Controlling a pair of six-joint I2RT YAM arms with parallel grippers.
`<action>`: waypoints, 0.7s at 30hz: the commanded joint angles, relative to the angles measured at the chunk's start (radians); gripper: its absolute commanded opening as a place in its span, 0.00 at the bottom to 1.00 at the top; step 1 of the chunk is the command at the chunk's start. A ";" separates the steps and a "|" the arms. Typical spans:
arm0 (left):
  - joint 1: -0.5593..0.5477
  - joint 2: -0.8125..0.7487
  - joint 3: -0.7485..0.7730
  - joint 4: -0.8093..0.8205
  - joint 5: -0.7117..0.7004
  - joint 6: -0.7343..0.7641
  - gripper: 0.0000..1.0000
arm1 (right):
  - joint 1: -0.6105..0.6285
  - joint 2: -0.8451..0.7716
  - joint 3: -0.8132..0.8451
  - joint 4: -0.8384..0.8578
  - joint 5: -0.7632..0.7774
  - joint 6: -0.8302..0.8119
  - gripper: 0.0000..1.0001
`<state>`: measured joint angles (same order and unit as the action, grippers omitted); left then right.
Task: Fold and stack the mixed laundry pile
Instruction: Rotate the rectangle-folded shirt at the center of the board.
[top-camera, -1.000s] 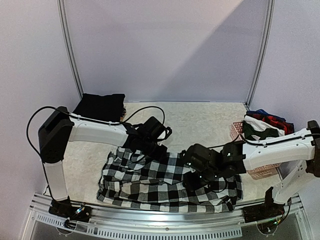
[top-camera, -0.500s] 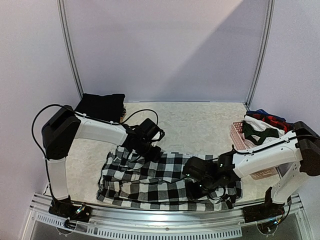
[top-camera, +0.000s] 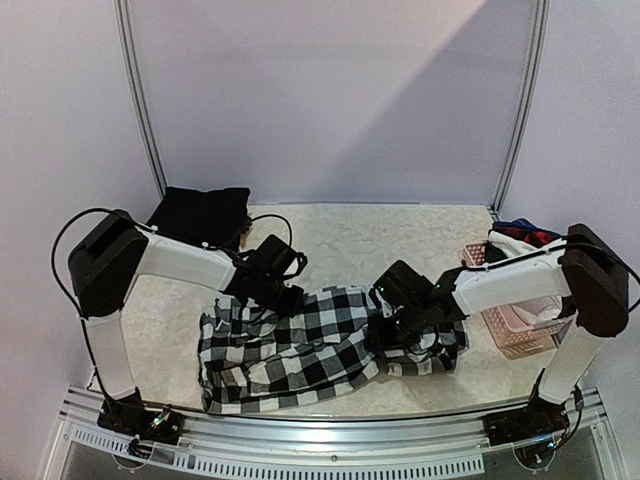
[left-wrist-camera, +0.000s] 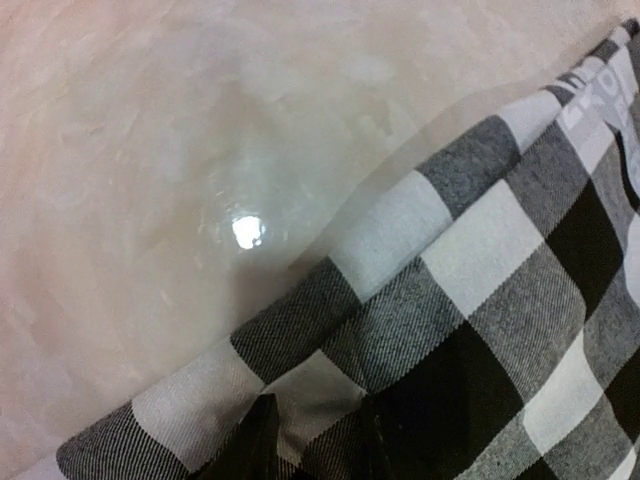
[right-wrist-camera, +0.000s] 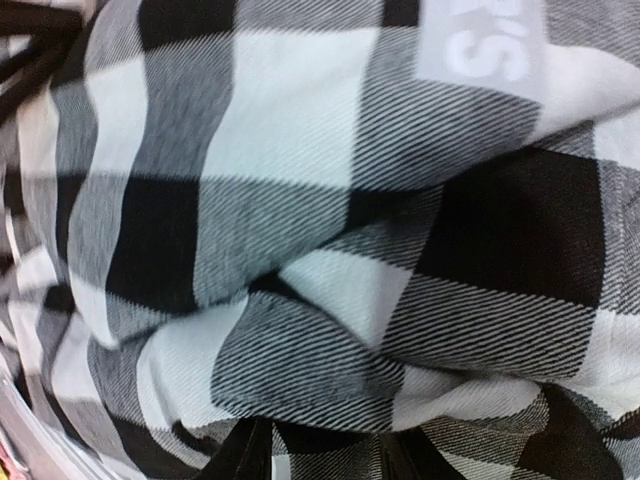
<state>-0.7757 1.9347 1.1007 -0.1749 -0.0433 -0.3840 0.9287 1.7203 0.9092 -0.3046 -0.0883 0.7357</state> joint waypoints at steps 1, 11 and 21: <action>0.030 -0.009 -0.078 -0.099 -0.009 -0.034 0.30 | -0.116 0.165 0.048 -0.078 0.011 -0.109 0.37; 0.042 -0.047 -0.165 -0.029 0.077 -0.106 0.30 | -0.266 0.390 0.370 -0.171 -0.098 -0.239 0.37; -0.018 -0.065 -0.229 0.068 0.174 -0.211 0.30 | -0.397 0.595 0.667 -0.287 -0.182 -0.311 0.36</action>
<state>-0.7433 1.8439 0.9360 -0.0330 0.0475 -0.5213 0.5846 2.1902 1.5448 -0.4343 -0.3096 0.4679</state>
